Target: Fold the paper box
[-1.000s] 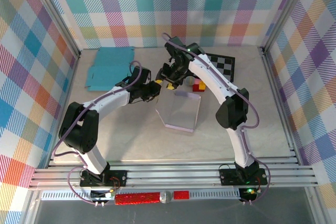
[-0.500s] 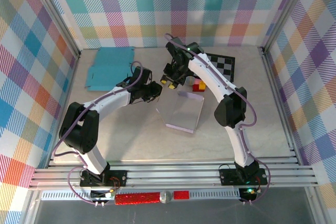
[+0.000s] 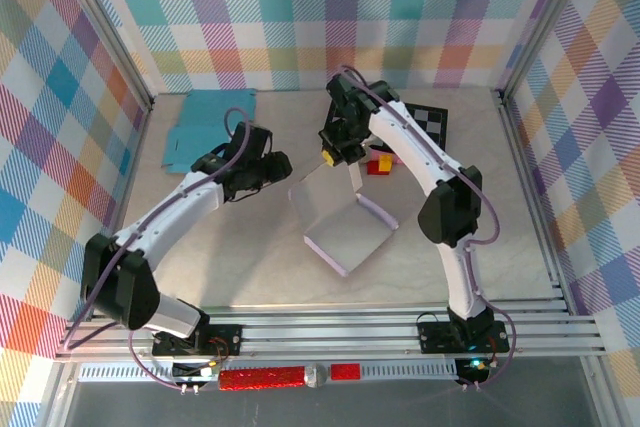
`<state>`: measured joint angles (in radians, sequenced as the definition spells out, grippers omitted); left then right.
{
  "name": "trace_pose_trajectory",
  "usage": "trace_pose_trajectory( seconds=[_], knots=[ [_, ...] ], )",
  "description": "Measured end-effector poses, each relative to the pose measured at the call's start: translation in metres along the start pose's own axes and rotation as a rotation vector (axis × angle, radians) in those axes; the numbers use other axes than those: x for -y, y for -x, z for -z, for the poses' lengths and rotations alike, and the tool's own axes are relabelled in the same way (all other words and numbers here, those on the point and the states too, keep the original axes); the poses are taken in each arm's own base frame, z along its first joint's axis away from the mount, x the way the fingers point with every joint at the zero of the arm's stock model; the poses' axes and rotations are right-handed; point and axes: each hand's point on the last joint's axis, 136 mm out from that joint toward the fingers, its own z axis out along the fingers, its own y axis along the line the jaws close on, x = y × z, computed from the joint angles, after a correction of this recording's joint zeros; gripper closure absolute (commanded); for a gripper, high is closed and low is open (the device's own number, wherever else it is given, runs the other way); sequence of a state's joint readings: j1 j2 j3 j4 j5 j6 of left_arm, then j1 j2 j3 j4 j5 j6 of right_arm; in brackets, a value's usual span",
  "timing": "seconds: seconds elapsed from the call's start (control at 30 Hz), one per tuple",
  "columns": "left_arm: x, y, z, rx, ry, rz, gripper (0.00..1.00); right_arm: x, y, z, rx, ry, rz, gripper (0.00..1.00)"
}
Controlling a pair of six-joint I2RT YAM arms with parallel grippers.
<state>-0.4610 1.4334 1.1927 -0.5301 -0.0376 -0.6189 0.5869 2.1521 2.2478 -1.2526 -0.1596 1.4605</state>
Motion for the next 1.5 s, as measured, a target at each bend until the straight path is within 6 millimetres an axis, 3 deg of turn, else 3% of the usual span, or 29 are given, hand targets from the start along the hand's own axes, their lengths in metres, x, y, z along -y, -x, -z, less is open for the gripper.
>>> trace_pose_trajectory(
  seconds=[0.1,0.3,0.6,0.73,0.93,1.17,1.3,1.5],
  knots=[
    [-0.003,0.003,0.013,0.021,-0.002,-0.026,0.47,0.002,0.008,0.017,0.044,0.052,-0.119,1.0],
    [-0.013,-0.009,0.011,-0.02,0.026,-0.079,0.47,-0.001,0.026,0.037,0.116,0.145,-0.279,1.0],
    [-0.017,-0.014,0.008,-0.068,0.01,-0.114,0.45,0.014,0.049,0.023,0.209,0.151,-0.404,0.94],
    [-0.017,-0.022,-0.003,-0.115,0.005,-0.127,0.45,0.014,0.053,0.025,0.217,0.172,-0.414,0.85],
    [-0.013,-0.034,-0.015,-0.178,-0.023,-0.157,0.44,0.012,0.058,0.03,0.23,0.191,-0.384,0.65],
    [-0.003,-0.033,-0.023,-0.208,-0.056,-0.211,0.42,0.009,0.073,0.061,0.272,0.239,-0.198,0.47],
    [0.005,-0.022,-0.021,-0.201,-0.063,-0.245,0.41,0.007,0.094,0.092,0.312,0.316,0.078,0.44],
    [0.017,0.002,-0.024,-0.208,-0.065,-0.259,0.4,0.026,0.132,0.135,0.32,0.404,0.51,0.41]
  ],
)
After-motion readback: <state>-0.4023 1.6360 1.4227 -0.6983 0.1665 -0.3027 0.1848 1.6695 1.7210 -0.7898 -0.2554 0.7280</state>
